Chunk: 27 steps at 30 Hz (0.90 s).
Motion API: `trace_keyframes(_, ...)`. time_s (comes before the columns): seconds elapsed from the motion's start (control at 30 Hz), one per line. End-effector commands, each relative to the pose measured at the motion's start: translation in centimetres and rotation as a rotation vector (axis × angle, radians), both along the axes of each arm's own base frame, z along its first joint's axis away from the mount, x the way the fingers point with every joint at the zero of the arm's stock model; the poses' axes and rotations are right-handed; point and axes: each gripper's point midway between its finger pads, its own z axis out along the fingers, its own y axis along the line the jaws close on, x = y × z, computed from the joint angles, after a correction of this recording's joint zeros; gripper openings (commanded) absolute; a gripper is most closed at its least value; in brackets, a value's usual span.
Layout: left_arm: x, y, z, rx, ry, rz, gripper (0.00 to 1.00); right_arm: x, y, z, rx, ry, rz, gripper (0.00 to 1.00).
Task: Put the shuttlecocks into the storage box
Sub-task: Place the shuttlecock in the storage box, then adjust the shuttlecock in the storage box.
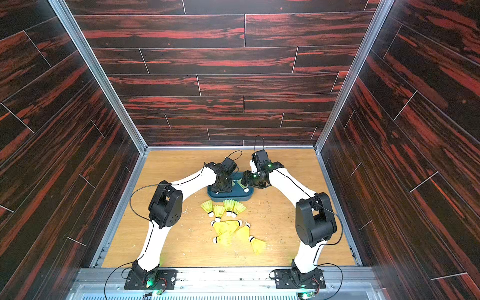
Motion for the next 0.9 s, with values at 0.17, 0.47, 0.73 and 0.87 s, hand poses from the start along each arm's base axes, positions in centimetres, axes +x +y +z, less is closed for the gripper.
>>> trace_keyframes(0.17, 1.2, 0.3, 2.9, 0.028, -0.063, -0.069, 0.55, 0.2, 0.0, 0.1, -0.003, -0.001, 0.005, 0.63)
trace_keyframes(0.47, 1.3, 0.0, 3.2, 0.025, -0.070, -0.090, 0.51, 0.0, -0.2, -0.1, -0.002, 0.001, 0.001, 0.63)
trace_keyframes(0.73, 1.2, -0.5, 2.3, 0.019, -0.052, -0.103, 0.44, 0.0, -0.1, -0.1, -0.004, 0.001, 0.000, 0.63)
trace_keyframes(0.87, 1.4, -0.4, 1.7, 0.030, -0.044, -0.105, 0.44, -0.1, -0.2, -0.2, -0.005, 0.006, 0.000, 0.63)
